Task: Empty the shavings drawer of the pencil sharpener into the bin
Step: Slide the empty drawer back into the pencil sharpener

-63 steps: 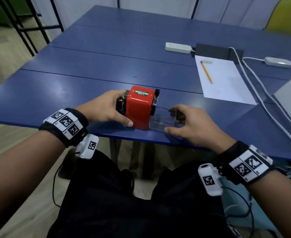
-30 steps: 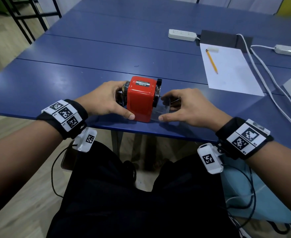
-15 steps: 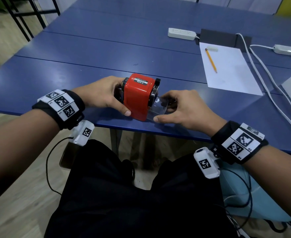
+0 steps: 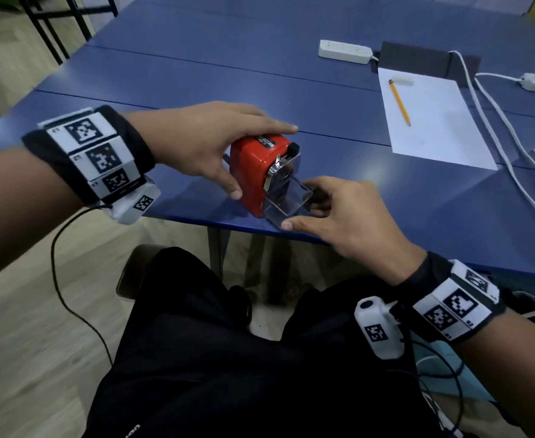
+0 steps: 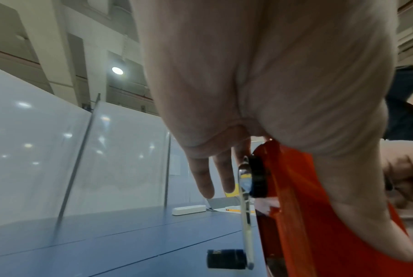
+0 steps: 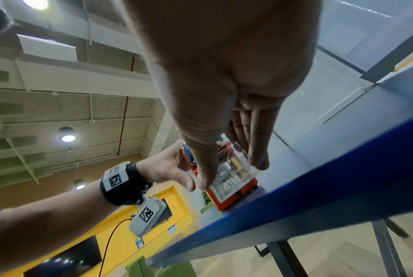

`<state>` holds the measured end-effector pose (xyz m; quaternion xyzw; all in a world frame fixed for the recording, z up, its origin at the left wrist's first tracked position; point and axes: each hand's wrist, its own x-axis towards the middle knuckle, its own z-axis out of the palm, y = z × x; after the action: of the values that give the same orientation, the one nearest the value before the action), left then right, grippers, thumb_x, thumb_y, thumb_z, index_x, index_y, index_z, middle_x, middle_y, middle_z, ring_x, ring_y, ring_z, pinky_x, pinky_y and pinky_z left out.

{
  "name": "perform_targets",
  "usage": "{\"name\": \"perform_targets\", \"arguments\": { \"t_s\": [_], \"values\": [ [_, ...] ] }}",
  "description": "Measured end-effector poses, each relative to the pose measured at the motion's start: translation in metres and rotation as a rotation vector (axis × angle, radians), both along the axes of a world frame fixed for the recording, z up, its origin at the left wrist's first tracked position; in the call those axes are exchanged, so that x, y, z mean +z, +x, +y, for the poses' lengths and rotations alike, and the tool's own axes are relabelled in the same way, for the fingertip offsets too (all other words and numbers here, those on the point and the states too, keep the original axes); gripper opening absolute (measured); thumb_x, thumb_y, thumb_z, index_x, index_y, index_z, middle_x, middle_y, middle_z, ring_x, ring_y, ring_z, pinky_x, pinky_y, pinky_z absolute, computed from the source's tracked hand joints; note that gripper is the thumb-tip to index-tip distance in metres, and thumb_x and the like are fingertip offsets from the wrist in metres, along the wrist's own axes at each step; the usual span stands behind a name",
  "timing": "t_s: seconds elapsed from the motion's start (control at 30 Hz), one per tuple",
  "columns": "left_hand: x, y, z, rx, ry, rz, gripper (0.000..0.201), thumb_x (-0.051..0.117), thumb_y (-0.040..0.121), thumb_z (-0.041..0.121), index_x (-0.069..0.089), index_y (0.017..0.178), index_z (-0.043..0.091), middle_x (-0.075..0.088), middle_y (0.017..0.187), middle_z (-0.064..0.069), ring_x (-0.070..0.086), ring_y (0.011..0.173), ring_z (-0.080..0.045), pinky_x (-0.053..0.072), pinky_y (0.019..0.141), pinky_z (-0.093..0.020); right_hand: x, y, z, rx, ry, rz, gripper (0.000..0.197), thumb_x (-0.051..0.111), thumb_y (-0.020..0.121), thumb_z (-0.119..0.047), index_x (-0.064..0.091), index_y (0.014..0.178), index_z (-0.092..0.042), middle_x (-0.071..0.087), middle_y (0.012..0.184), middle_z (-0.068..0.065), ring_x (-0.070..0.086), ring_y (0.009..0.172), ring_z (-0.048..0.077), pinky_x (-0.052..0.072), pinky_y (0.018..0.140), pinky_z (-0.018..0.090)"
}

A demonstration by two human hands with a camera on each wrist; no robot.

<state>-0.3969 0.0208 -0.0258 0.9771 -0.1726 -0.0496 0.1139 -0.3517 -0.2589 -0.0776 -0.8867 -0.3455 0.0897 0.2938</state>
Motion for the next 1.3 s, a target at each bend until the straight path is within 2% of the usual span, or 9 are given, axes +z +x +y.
{"name": "perform_targets", "arguments": {
  "t_s": [0.13,0.37,0.57,0.63,0.77,0.87,1.03,1.17,1.3],
  "values": [
    [0.003,0.009,-0.008,-0.019,0.028,0.031,0.101,0.098,0.067,0.05,0.045,0.152,0.034,0.058,0.139,0.005,0.055,0.123,-0.017,0.041,0.103,-0.03,-0.006,-0.011,0.004,-0.037,0.037,-0.04,0.081,0.09,0.068,-0.062,0.069,0.134,-0.019,0.079,0.11,0.0,0.076,0.095,0.014,0.064,0.091,0.038],
    [0.003,0.016,-0.005,-0.036,0.072,0.033,0.1,0.096,0.066,0.053,0.045,0.15,0.033,0.048,0.127,0.017,0.047,0.113,-0.008,0.041,0.099,-0.031,-0.008,-0.014,0.008,-0.089,0.066,-0.016,0.073,0.09,0.067,-0.063,0.074,0.122,-0.019,0.08,0.101,-0.001,0.076,0.091,0.019,0.064,0.086,0.044],
    [0.004,0.017,-0.005,-0.042,0.082,0.042,0.102,0.096,0.066,0.052,0.045,0.151,0.03,0.058,0.134,0.005,0.047,0.115,-0.009,0.042,0.1,-0.033,-0.008,-0.015,0.011,-0.101,0.047,-0.034,0.074,0.09,0.066,-0.065,0.074,0.122,-0.019,0.08,0.101,-0.001,0.076,0.091,0.018,0.063,0.086,0.043],
    [0.004,0.018,-0.005,-0.044,0.08,0.036,0.101,0.097,0.066,0.052,0.046,0.151,0.028,0.057,0.13,0.006,0.048,0.114,-0.011,0.042,0.099,-0.032,-0.007,-0.014,0.011,-0.099,0.049,-0.035,0.075,0.09,0.066,-0.064,0.074,0.123,-0.018,0.08,0.101,-0.001,0.075,0.092,0.019,0.063,0.087,0.043],
    [0.003,0.018,-0.005,-0.049,0.076,0.036,0.101,0.097,0.066,0.052,0.047,0.151,0.028,0.059,0.134,0.003,0.056,0.12,-0.019,0.043,0.099,-0.033,-0.008,-0.012,0.015,-0.091,0.033,-0.056,0.08,0.089,0.067,-0.064,0.072,0.129,-0.018,0.08,0.105,0.001,0.074,0.097,0.021,0.061,0.091,0.043],
    [0.002,0.019,-0.005,-0.061,0.08,0.03,0.101,0.098,0.065,0.052,0.046,0.15,0.031,0.06,0.136,0.0,0.059,0.123,-0.024,0.046,0.1,-0.035,-0.008,-0.01,0.02,-0.082,0.027,-0.066,0.073,0.088,0.068,-0.064,0.074,0.123,-0.019,0.079,0.098,0.0,0.073,0.094,0.023,0.06,0.087,0.044],
    [-0.001,0.021,0.0,-0.052,0.043,0.045,0.101,0.097,0.066,0.052,0.046,0.15,0.032,0.055,0.131,0.009,0.051,0.115,-0.012,0.041,0.098,-0.031,-0.01,-0.009,0.023,-0.093,0.048,-0.035,0.068,0.089,0.066,-0.064,0.075,0.118,-0.022,0.08,0.1,-0.002,0.074,0.093,0.02,0.062,0.087,0.043],
    [-0.001,0.023,0.002,-0.075,0.048,0.055,0.101,0.096,0.068,0.052,0.045,0.152,0.032,0.053,0.131,0.013,0.05,0.117,-0.01,0.042,0.099,-0.032,-0.009,0.0,0.015,-0.058,0.062,0.039,0.068,0.093,0.073,-0.045,0.071,0.132,-0.018,0.08,0.11,0.0,0.076,0.094,0.01,0.06,0.095,0.03],
    [0.003,0.027,0.002,-0.112,0.081,0.063,0.098,0.097,0.068,0.051,0.044,0.15,0.036,0.059,0.137,0.004,0.057,0.123,-0.021,0.051,0.104,-0.043,-0.016,0.012,0.005,-0.035,0.017,0.029,0.043,0.09,0.076,-0.048,0.076,0.107,-0.022,0.078,0.091,-0.006,0.072,0.079,0.004,0.059,0.078,0.022]
  ]
}}
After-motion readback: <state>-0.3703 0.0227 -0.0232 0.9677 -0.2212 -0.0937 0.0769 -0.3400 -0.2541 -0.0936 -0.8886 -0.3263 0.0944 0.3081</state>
